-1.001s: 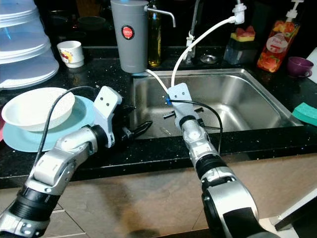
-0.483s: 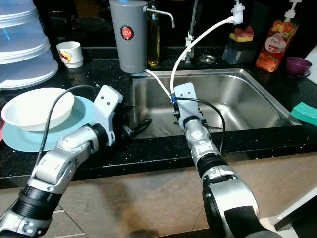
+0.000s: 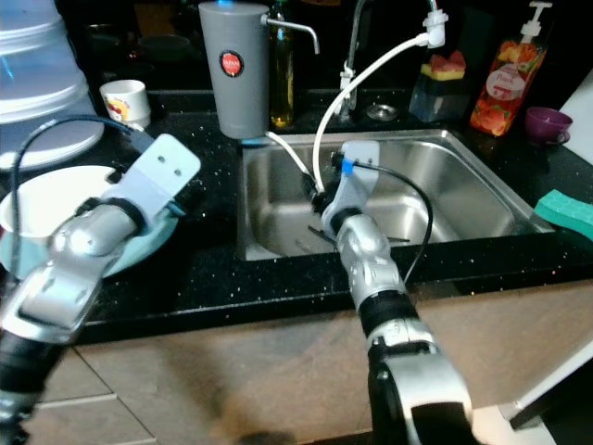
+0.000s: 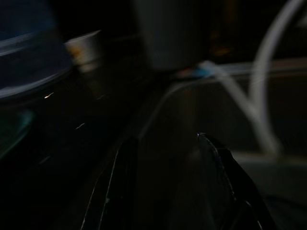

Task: Kitchen organization

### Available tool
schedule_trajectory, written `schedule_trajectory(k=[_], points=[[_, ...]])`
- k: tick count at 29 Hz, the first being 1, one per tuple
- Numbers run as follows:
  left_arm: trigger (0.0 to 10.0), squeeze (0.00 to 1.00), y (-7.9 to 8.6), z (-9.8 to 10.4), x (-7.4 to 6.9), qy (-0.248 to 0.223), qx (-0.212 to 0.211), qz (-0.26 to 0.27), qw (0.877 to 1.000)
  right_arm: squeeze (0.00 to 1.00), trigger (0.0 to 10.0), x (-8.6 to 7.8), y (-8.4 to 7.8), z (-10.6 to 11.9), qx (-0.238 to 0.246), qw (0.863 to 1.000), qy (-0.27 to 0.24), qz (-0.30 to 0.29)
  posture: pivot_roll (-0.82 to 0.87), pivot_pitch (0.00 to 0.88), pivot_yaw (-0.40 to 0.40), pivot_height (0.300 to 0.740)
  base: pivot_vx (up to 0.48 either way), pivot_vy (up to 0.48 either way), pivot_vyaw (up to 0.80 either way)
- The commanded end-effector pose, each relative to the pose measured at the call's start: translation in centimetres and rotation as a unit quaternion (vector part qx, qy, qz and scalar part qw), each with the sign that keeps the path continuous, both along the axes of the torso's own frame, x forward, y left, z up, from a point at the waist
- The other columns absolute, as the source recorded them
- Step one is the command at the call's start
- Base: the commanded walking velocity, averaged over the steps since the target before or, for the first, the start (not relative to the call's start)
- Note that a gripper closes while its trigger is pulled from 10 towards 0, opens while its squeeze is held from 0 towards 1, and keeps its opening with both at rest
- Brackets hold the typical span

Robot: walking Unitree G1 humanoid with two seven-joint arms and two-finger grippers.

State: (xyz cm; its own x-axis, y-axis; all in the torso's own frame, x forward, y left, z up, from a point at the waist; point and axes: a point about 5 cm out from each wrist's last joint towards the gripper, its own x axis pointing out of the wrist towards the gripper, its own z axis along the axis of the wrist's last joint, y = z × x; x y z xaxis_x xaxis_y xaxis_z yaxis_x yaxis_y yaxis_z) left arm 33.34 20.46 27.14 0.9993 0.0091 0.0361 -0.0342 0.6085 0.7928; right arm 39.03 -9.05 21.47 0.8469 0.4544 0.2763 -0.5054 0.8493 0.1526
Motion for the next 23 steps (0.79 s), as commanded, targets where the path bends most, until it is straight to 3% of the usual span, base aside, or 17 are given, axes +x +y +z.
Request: schedule_trajectory(k=[1,9,15,19,20,23], points=[[10.0,0.00,0.1,-0.4,-0.2,0.019,0.013,0.014,1.000,0.00,10.0,-0.3,0.6,0.9,0.001,0.999,-0.011,0.031,0.08,0.046,-0.030,0.740,0.000,0.000,0.00],[10.0,0.00,1.9,-2.2,-0.6,0.085,-0.017,0.086,0.992,0.00,10.0,-1.2,0.9,1.4,-0.022,0.996,-0.017,0.082,0.09,0.044,-0.022,0.740,0.000,0.000,0.00],[10.0,0.00,1.8,-3.6,-0.9,0.129,-0.007,0.094,0.987,0.00,10.0,-1.8,0.6,1.5,-0.025,0.996,-0.014,0.086,0.08,0.047,-0.019,0.740,0.000,0.000,0.00],[10.0,0.00,1.5,-3.8,-1.0,0.148,-0.029,0.094,0.984,0.00,10.0,-2.0,0.5,1.8,-0.023,0.996,-0.011,0.085,0.08,0.047,-0.017,0.740,0.000,0.000,0.00],[0.0,0.00,1.5,-3.8,-1.0,0.147,-0.027,0.092,0.984,0.00,10.0,-2.0,0.5,1.8,-0.022,0.996,-0.011,0.085,0.08,0.046,-0.015,0.740,0.000,0.000,0.00],[0.0,0.00,1.4,-3.9,-1.0,0.153,-0.033,0.086,0.984,0.00,10.0,-2.0,0.5,1.8,-0.021,0.996,-0.009,0.084,0.08,0.045,-0.014,0.740,0.000,0.000,0.00]])
